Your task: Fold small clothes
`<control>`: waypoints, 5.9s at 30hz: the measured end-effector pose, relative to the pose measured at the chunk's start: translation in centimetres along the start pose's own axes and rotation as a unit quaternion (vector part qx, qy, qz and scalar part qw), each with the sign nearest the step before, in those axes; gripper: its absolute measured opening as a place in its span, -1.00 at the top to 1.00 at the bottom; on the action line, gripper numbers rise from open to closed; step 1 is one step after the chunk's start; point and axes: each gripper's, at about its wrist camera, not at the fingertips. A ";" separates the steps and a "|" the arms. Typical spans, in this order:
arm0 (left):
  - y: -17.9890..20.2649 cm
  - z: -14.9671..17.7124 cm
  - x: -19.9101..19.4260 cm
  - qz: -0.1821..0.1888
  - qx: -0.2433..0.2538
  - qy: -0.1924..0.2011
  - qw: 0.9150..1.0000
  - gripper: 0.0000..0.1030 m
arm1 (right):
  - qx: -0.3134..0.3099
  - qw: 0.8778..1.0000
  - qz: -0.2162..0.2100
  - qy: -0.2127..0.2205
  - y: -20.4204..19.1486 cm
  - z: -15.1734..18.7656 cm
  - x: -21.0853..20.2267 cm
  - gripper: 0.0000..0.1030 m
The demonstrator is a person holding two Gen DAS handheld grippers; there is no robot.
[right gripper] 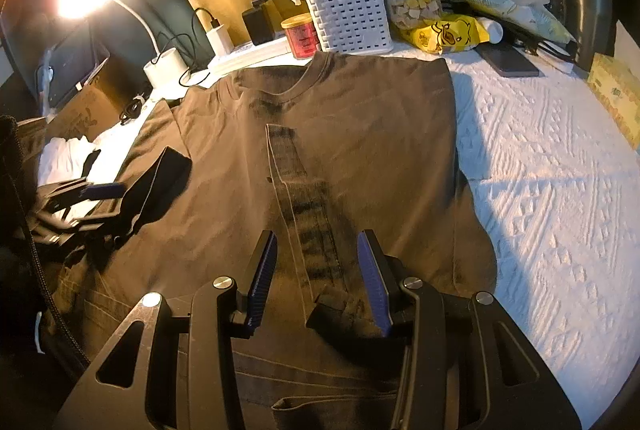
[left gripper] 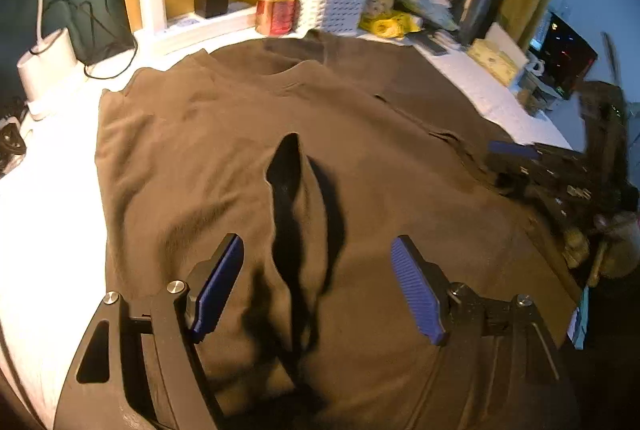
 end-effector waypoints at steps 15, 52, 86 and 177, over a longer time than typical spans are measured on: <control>4.0 -0.9 2.8 0.067 0.037 -0.015 0.997 -0.54 | -0.021 0.999 -0.014 -0.027 -1.4 0.1 2.4 0.13; 6.3 6.1 -7.5 -0.018 0.018 0.070 0.997 -0.54 | -0.019 0.998 0.051 0.031 -1.5 5.3 -8.5 0.12; -2.8 17.0 -16.1 -0.214 -0.069 0.056 0.973 -0.02 | -0.066 0.994 0.083 0.020 -3.9 8.8 -7.1 0.86; -5.7 -4.0 -17.0 -0.252 0.038 0.255 0.933 0.90 | -0.053 0.967 0.152 0.200 4.7 -10.8 -10.9 0.90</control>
Point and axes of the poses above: each gripper's, at about its wrist camera, not at the fingertips, and x roughly the way its jaws point, y to its right, z to its underside, and after that the axes turned 11 degrees about y, right-handed
